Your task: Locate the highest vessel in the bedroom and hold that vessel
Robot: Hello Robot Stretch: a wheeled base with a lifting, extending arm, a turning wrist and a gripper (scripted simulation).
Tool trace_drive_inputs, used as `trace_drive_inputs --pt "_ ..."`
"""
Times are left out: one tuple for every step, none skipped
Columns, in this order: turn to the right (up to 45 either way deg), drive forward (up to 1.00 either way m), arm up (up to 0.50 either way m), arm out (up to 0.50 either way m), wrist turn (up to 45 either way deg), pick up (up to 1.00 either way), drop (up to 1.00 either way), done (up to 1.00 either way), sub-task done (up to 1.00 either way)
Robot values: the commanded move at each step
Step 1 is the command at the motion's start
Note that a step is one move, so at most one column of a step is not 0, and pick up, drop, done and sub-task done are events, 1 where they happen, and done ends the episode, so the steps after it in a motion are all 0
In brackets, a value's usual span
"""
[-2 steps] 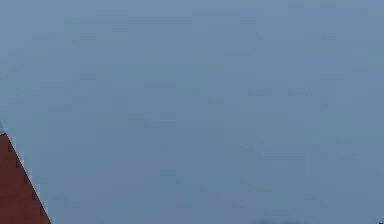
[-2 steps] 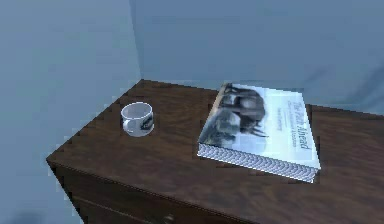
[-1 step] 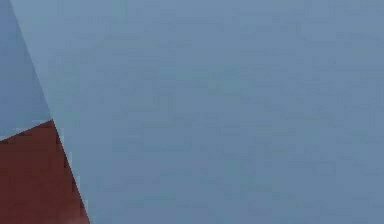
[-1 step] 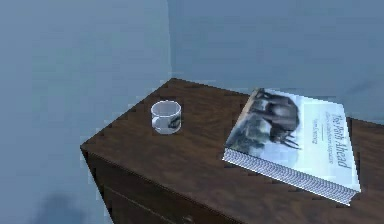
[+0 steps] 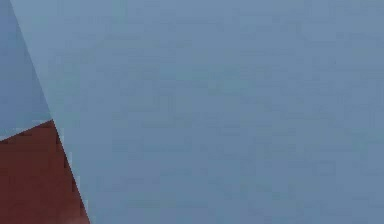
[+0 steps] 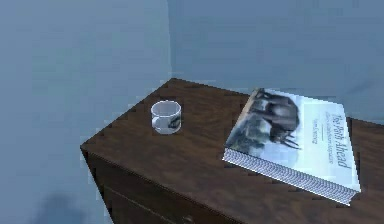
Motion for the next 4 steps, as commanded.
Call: trace_drive_inputs --pt "0.0 0.00 0.38 0.00 0.0 0.00 0.00 0.00 0.00" --pt "0.0 0.00 0.00 0.24 0.0 0.00 0.00 0.00 0.00" --pt "0.0 0.00 0.00 0.00 45.0 0.00 0.00 0.00 0.00" --pt "0.0 0.00 0.00 0.00 45.0 0.00 0.00 0.00 0.00"
